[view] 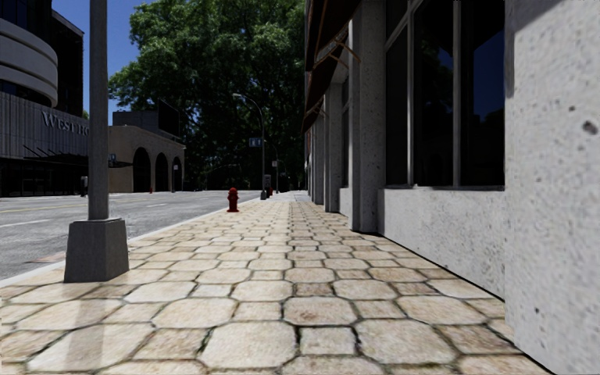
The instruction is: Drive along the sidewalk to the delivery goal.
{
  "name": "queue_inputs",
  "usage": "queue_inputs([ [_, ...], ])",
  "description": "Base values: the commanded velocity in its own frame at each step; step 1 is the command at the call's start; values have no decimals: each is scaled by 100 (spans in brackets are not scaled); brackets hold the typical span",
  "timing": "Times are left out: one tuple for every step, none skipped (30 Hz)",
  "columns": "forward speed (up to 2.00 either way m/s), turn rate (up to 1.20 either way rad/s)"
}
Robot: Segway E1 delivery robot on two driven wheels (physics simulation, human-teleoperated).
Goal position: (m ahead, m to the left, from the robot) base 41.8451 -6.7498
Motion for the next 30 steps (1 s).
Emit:
queue_inputs([
  [200, 0],
  [200, 0],
  [200, 0],
  [200, 0],
  [200, 0],
  [200, 0],
  [200, 0],
  [200, 0],
  [200, 0],
  [200, 0],
  [200, 0],
  [200, 0],
  [200, 0],
  [200, 0],
  [200, 0],
  [200, 0],
  [200, 0],
  [200, 19],
  [200, 19],
  [200, 33],
  [200, 38],
  [200, 39],
  [200, 39],
  [200, 39],
  [200, 38],
  [200, 38],
  [200, 0],
  [200, 0],
  [200, 0],
  [200, 0],
])
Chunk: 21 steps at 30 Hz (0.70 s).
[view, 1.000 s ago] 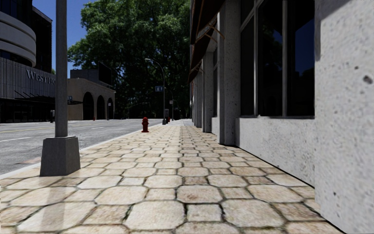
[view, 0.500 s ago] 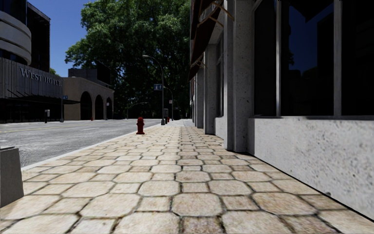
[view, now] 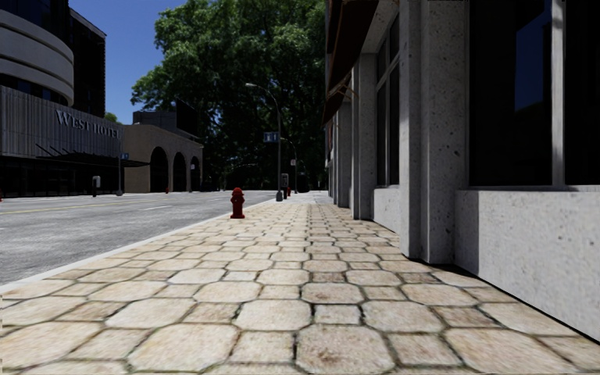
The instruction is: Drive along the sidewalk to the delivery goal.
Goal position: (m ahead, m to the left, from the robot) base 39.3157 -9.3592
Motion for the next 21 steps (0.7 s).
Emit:
queue_inputs([
  [200, 0],
  [200, 0],
  [200, 0],
  [200, 0],
  [200, 0],
  [200, 0],
  [200, 0],
  [200, 0],
  [200, 0],
  [200, 0],
  [200, 0],
  [200, 0],
  [200, 0],
  [200, 0],
  [200, 0],
  [200, 0],
  [200, 0],
  [200, 0],
  [200, -14],
  [200, -37],
  [200, -31],
])
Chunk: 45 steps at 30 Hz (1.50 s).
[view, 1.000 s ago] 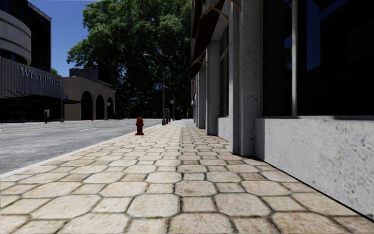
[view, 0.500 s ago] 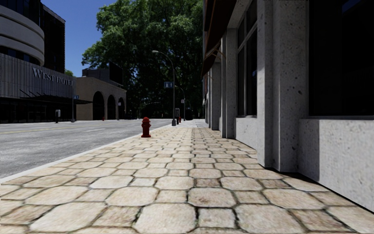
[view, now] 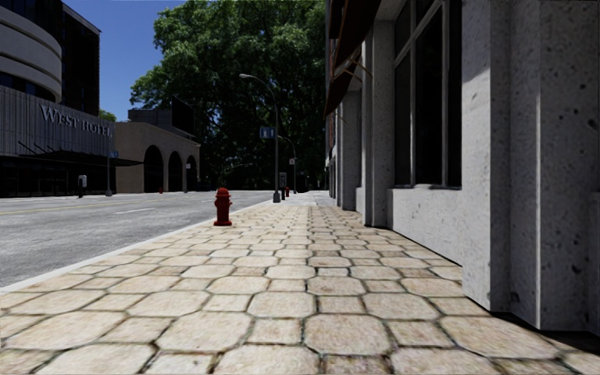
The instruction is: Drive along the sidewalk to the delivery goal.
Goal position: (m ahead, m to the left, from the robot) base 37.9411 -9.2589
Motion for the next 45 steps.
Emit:
queue_inputs([
  [200, -31],
  [200, 0],
  [200, 0],
  [200, 0],
  [200, 0],
  [200, 0],
  [200, 0],
  [200, 0],
  [200, 0],
  [200, 0],
  [200, 0],
  [200, 0],
  [200, 0],
  [200, -15],
  [200, 0],
  [200, 0],
  [200, 0],
  [200, 0],
  [200, 0],
  [200, 0],
  [200, 0],
  [200, 0],
  [200, 0],
  [200, 0],
  [200, 0],
  [200, 0],
  [200, 0],
  [200, 0],
  [200, 0],
  [200, -15],
  [200, -20],
  [200, -20],
  [200, -23],
  [200, -23],
  [200, -23],
  [200, -5],
  [200, 0],
  [200, 0],
  [200, 0],
  [200, 0],
  [200, 0],
  [200, 0],
  [200, 0],
  [200, 0],
  [200, 0],
])
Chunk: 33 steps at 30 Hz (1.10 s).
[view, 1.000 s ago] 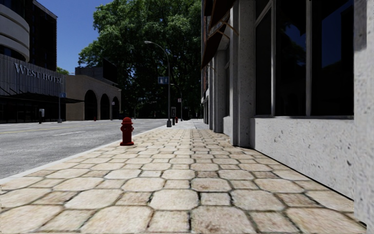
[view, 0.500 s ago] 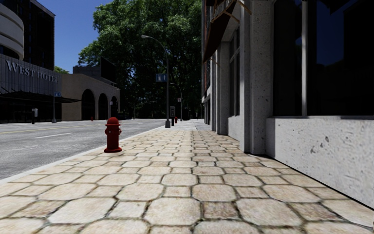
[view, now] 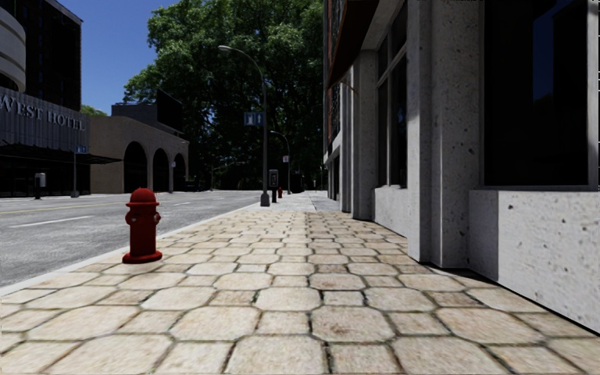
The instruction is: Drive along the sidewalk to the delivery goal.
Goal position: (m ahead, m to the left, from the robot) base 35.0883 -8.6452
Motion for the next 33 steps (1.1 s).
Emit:
queue_inputs([
  [200, 0],
  [200, 0],
  [200, 0],
  [200, 0],
  [200, 0],
  [200, 0],
  [200, 0],
  [200, 0],
  [200, 0],
  [200, 0],
  [200, 0],
  [200, 0],
  [200, 0],
  [200, 0],
  [200, 0],
  [200, 0],
  [200, 0],
  [200, 0],
  [200, 0],
  [200, 0],
  [200, 0],
  [200, 0],
  [200, 0],
  [200, 0],
  [200, 0],
  [200, 0],
  [200, 0],
  [200, 0],
  [200, 0],
  [200, 0],
  [200, 0],
  [200, 0],
  [200, 0],
])
